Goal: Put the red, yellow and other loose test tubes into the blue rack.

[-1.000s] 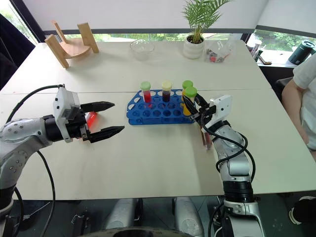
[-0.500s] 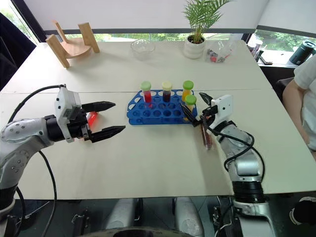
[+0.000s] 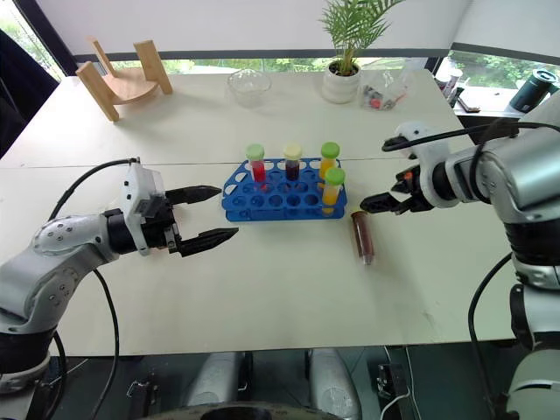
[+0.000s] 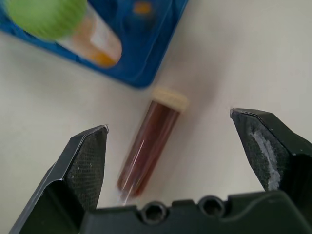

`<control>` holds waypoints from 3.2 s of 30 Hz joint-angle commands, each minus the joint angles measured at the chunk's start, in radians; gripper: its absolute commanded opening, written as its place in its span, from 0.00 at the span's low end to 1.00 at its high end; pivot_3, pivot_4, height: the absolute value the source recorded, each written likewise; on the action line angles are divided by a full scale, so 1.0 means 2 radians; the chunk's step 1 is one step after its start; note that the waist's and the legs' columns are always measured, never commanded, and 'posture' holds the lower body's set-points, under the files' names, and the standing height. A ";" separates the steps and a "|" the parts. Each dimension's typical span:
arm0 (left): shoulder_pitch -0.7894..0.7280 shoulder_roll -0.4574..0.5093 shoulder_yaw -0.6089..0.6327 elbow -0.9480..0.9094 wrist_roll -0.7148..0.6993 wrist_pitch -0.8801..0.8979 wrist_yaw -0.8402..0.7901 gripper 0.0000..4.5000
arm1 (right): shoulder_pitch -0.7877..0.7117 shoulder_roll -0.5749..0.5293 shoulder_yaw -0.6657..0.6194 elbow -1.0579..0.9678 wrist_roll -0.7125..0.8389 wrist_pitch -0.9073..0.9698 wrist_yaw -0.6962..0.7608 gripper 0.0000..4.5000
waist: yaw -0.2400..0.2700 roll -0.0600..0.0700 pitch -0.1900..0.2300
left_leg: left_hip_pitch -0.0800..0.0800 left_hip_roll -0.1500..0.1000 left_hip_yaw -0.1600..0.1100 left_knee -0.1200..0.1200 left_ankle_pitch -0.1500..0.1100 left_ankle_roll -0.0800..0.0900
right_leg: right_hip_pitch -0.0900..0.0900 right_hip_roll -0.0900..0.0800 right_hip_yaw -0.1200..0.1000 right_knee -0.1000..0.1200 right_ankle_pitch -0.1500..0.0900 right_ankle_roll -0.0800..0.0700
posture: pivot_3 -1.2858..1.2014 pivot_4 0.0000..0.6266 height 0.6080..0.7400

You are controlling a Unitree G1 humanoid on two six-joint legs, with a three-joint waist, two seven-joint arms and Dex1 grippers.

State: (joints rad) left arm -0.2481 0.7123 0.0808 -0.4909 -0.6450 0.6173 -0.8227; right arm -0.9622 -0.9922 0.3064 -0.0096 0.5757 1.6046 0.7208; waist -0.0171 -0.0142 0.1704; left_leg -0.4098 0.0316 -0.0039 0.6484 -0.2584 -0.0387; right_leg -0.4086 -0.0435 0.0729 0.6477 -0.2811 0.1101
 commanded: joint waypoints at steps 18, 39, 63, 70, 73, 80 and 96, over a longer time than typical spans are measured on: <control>0.032 0.001 0.024 -0.052 -0.002 -0.007 0.039 1.00 | -0.040 0.104 0.117 0.098 -0.021 0.005 -0.055 0.68 | -0.001 0.000 0.000 | 0.000 0.000 0.000 0.000 0.000 0.000 | 0.000 0.000 0.000 0.000 0.001 0.001 | 0.52 0.24 1.00; 0.004 0.007 0.019 -0.021 0.001 -0.008 0.032 1.00 | 0.192 0.117 -0.185 -0.284 0.116 -0.144 -0.060 0.19 | -0.002 -0.001 0.000 | 0.000 0.001 -0.001 0.000 0.000 0.000 | 0.000 0.002 0.000 0.000 0.001 0.002 | 0.52 0.24 1.00; -0.013 0.038 0.034 -0.002 -0.008 0.010 0.001 1.00 | 0.323 0.447 -0.101 -0.052 -0.193 -0.801 -0.185 0.19 | -0.002 -0.002 0.000 | 0.001 0.001 -0.001 0.000 0.000 -0.001 | 0.000 0.001 0.000 0.001 0.001 0.002 | 0.52 0.24 1.00; -0.009 0.038 0.037 -0.009 -0.009 0.015 0.004 1.00 | 0.330 0.457 -0.096 -0.026 -0.210 -0.824 -0.191 0.19 | -0.002 -0.002 0.000 | 0.001 0.001 -0.001 0.000 0.000 -0.001 | 0.001 0.001 0.000 0.001 0.001 0.002 | 0.52 0.24 1.00; -0.009 0.039 0.037 -0.009 -0.009 0.014 0.004 1.00 | 0.332 0.458 -0.097 -0.021 -0.212 -0.830 -0.191 0.19 | -0.002 -0.002 0.000 | 0.001 0.001 -0.001 0.000 0.000 -0.001 | 0.001 0.001 0.000 0.001 0.001 0.002 | 0.52 0.24 1.00; -0.012 0.036 0.035 -0.007 -0.006 0.012 0.006 1.00 | 0.333 0.454 -0.104 -0.019 -0.216 -0.830 -0.195 0.19 | -0.002 -0.002 0.000 | 0.001 0.001 -0.001 0.000 0.000 -0.001 | 0.001 0.001 0.000 0.001 0.001 0.002 | 0.52 0.24 1.00; -0.021 0.027 0.023 0.001 0.001 0.005 0.005 1.00 | 0.351 0.446 -0.102 -0.043 -0.218 -0.823 -0.188 0.19 | -0.002 -0.002 0.000 | 0.001 0.000 -0.001 0.000 0.000 -0.001 | 0.001 0.001 0.000 0.001 0.001 0.002 | 0.52 0.24 1.00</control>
State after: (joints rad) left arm -0.2743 0.7715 0.1261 -0.4757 -0.6420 0.6448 -0.8068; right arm -0.2729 -0.0956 0.0956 -0.0565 0.1409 -0.0367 0.3411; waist -0.0210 -0.0177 0.1695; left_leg -0.4078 0.0326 -0.0054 0.6484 -0.2578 -0.0399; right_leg -0.4066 -0.0421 0.0722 0.6496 -0.2799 0.1132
